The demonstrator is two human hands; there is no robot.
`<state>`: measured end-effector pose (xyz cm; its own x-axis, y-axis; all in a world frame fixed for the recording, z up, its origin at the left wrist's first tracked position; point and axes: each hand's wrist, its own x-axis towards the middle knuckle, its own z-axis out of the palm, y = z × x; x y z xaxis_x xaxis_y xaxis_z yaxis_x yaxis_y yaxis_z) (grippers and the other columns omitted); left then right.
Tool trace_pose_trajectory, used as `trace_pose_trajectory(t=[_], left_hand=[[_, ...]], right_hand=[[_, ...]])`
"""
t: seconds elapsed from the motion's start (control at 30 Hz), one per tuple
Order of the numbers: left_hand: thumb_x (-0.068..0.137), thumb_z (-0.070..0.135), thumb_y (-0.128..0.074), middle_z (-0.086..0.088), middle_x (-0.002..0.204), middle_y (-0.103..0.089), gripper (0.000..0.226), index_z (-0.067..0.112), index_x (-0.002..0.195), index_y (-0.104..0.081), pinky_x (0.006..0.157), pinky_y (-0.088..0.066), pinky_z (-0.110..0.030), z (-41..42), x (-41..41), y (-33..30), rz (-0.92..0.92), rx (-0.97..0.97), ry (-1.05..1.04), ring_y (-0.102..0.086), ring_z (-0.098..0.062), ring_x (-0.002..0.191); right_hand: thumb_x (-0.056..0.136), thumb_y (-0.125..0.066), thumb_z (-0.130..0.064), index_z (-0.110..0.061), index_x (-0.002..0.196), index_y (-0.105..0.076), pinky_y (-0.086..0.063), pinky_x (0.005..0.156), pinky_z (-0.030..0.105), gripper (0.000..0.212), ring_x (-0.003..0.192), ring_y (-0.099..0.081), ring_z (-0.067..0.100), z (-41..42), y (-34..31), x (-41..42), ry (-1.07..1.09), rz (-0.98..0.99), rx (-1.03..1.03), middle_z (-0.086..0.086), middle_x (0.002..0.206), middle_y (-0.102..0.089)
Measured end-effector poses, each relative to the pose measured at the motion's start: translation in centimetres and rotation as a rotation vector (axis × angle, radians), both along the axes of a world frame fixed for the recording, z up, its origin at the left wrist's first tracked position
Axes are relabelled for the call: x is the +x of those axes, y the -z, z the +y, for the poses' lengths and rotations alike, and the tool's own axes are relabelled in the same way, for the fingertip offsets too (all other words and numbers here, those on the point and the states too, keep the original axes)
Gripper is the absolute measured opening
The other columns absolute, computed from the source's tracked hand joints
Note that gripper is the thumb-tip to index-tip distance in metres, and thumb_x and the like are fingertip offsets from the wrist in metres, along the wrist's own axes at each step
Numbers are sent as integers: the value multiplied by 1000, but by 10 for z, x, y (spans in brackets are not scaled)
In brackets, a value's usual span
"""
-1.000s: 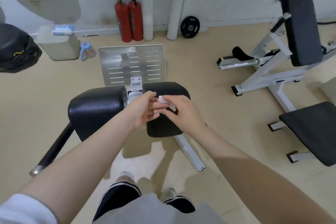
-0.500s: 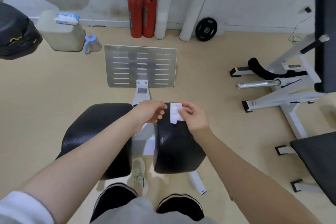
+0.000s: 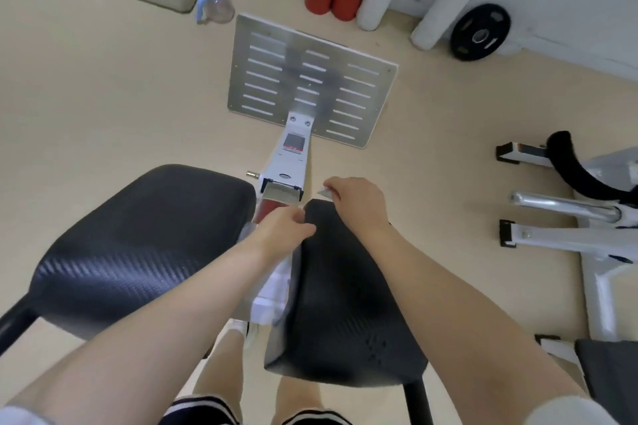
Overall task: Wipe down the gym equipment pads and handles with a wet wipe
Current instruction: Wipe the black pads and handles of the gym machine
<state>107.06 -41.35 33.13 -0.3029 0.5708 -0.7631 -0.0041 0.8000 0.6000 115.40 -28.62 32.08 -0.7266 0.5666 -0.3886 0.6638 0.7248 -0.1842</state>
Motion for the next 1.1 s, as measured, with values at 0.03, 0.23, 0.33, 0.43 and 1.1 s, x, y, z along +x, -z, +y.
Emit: trace_pose_trajectory(t=[0.03,0.23,0.33,0.43,1.1], left_hand=[[85,22,-60,-3,97,-57,23,4,99,-62,86,-42,-34,2,-1,3,-14,-8,-2,-53,-19,94],[63,29,-74,-7,119,-63,64,8,122,-57,98,-48,-36,4,6,2,-156,-6,33,-58,-20,111],[78,11,-69,-6,120,-62,50,13,125,-53,92,-48,-24,2,9,2,-181,17,23,-57,-17,111],[82,10,-67,-1,126,-56,61,16,136,-42,100,-41,-26,1,10,4,-247,30,-26,-49,-14,120],[79,13,-72,1,134,-52,63,15,136,-45,98,-37,-21,-7,10,13,-278,78,-58,-43,-11,127]], right_hand=[[96,-39,-19,-20,121,-59,-45,85,33,32,105,-58,28,2,9,-2,-6,-11,-62,7,115,-65],[98,-36,-27,-15,113,-60,-43,86,35,30,107,-56,26,-1,29,12,-97,80,-448,5,115,-64],[100,-31,-30,-14,137,-41,-32,107,38,42,132,-38,23,-3,29,20,-218,-3,-511,5,144,-42],[102,-29,-30,-9,145,-30,-15,114,28,48,141,-21,19,-3,21,24,-268,-24,-506,6,154,-25],[99,-26,-37,-8,111,-50,-29,94,36,40,116,-44,24,-26,19,16,-60,-17,-446,8,121,-51]])
